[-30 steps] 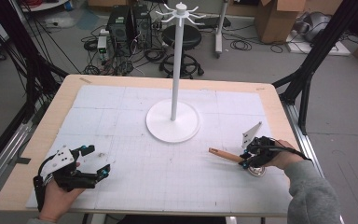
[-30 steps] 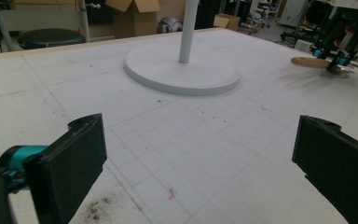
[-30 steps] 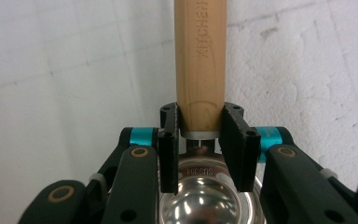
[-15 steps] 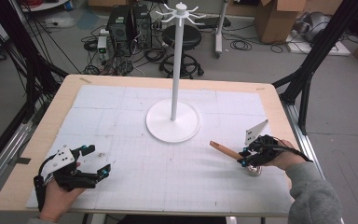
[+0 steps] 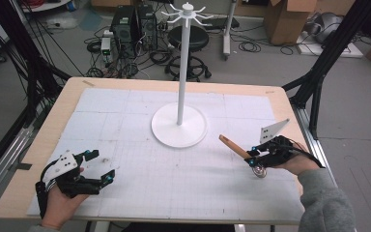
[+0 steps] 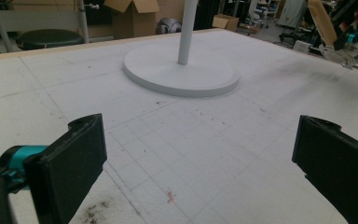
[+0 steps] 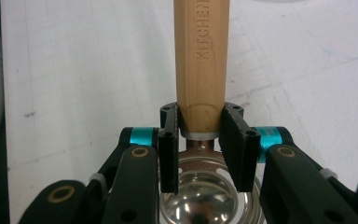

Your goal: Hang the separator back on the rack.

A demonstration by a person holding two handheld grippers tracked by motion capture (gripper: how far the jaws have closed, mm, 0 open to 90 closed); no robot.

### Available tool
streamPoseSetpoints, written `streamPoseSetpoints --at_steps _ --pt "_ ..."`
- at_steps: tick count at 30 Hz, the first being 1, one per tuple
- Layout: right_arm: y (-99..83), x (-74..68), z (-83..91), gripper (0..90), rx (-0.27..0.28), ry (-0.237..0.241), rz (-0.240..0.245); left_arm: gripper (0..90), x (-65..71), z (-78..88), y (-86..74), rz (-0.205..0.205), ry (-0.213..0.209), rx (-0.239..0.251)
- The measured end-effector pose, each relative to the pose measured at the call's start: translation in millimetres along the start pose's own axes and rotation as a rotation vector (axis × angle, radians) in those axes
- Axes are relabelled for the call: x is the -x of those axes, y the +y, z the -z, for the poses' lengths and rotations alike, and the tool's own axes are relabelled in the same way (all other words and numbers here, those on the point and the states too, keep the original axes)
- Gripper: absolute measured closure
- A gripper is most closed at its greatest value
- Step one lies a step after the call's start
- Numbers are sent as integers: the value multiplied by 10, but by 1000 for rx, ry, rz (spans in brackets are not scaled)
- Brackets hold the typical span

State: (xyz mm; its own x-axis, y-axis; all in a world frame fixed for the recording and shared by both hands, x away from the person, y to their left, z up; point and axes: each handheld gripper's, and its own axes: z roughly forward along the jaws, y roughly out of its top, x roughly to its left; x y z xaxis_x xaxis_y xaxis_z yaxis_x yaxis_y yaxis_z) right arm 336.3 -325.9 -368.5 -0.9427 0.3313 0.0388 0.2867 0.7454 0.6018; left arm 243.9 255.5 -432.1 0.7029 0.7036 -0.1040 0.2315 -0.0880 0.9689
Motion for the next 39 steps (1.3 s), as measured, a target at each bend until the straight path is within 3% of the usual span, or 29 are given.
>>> streamPoseSetpoints --at_steps 12,24,33,39 --pt "8 23 95 698 147 -30 -46 34 6 -6 2 0 -4 2" --pt "15 19 140 698 216 -62 -99 34 4 -9 2 -1 -3 0" --pt "55 14 269 698 344 -120 -144 35 13 -14 6 -3 -4 0" --pt "66 18 335 698 391 -144 -170 34 10 -11 7 -5 -3 0"
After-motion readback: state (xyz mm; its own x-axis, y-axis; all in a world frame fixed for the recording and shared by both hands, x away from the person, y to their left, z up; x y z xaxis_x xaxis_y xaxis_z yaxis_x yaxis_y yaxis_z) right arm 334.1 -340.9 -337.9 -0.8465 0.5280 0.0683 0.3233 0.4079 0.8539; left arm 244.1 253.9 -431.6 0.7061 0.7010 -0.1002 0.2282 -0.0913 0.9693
